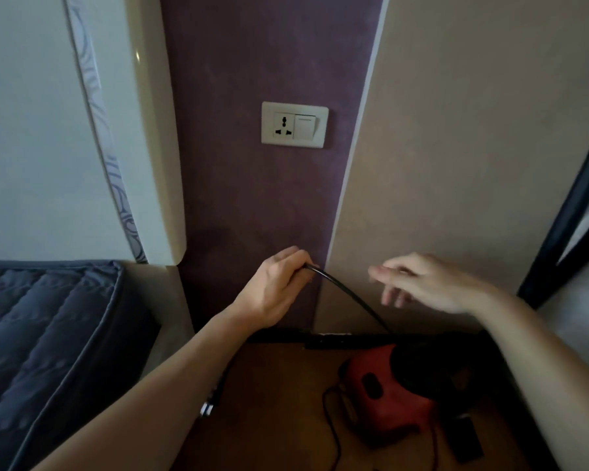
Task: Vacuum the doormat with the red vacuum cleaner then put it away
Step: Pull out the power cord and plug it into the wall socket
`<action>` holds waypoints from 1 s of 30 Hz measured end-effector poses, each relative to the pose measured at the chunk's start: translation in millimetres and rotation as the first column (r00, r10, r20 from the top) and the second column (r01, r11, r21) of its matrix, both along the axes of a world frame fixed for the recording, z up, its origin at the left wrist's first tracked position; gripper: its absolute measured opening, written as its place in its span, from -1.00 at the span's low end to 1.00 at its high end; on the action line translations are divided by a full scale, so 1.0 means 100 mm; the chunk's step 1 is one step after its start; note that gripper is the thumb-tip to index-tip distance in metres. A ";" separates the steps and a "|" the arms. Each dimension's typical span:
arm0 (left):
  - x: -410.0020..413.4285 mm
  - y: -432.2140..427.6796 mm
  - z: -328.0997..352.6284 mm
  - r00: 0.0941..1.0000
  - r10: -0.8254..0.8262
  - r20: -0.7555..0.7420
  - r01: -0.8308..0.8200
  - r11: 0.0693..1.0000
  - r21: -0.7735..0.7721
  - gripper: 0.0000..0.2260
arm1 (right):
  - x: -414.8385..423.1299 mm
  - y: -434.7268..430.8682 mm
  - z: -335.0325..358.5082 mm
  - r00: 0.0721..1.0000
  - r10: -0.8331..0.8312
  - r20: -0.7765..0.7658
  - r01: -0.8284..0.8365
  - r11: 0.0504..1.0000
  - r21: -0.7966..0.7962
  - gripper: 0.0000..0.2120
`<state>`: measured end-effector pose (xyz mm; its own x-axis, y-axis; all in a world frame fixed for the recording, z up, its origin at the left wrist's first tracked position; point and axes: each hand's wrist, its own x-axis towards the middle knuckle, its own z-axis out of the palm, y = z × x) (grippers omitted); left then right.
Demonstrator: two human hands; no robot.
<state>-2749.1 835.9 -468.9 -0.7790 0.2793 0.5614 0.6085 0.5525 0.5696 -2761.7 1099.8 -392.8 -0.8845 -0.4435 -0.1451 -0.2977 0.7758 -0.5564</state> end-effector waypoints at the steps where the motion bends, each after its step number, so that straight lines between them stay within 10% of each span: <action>1: 0.03 0.06 0.11 0.997 -0.034 -0.065 0.031 0.998 -0.046 -0.86 | -0.01 -0.13 -0.06 0.999 -0.048 -0.001 0.048 0.996 -0.076 -0.39; 8: 0.34 0.40 0.35 0.885 -0.429 -0.178 0.285 0.804 -0.522 -0.91 | -0.06 -0.88 -0.28 0.785 0.034 0.618 0.361 0.785 -0.503 -0.42; 17: 0.44 0.22 0.19 0.859 -0.502 -0.101 0.246 0.577 -0.779 -0.88 | -0.08 -1.22 -0.37 0.596 0.090 0.798 0.668 0.496 -0.555 -0.79; 24: 0.59 -0.03 0.17 0.941 -0.329 -0.074 0.274 0.874 -0.403 -0.62 | -0.22 -1.20 -0.37 0.768 0.062 0.637 0.562 0.412 -0.717 -0.73; 30: 0.41 -0.14 0.02 0.995 0.100 0.002 -0.100 0.990 0.096 -0.84 | 0.00 -1.14 -0.38 0.908 -0.063 0.413 0.388 0.493 -0.779 -0.80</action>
